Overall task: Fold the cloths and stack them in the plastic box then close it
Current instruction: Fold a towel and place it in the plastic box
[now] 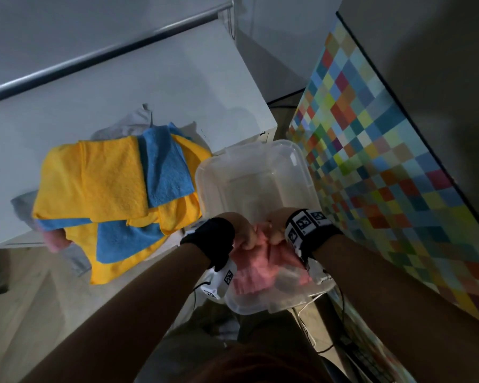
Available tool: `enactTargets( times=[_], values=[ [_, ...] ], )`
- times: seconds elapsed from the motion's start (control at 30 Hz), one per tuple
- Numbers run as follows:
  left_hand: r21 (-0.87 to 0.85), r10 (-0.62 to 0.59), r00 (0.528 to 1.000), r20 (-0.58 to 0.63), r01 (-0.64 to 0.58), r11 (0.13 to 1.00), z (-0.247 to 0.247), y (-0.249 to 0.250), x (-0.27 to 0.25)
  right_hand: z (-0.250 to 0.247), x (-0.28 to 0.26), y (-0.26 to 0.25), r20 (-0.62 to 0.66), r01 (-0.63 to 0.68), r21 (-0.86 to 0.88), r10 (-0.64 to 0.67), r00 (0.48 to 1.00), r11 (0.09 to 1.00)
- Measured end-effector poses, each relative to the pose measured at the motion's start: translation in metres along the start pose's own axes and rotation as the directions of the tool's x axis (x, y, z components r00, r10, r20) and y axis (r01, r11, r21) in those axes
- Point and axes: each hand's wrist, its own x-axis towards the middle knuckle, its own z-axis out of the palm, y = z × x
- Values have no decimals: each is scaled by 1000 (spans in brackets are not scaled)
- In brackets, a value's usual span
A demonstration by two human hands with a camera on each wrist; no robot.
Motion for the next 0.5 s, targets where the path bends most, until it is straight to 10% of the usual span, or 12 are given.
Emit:
enactTargets(
  times=[0.2, 0.5],
  values=[
    [213, 134, 946, -294, -71, 974, 35, -13, 24, 20, -1, -2, -379, 18, -150, -74, 923, 989],
    [662, 358, 834, -419, 11, 749, 48, -19, 23, 28, -2, 13, -210, 112, 92, -91, 973, 989]
  ],
)
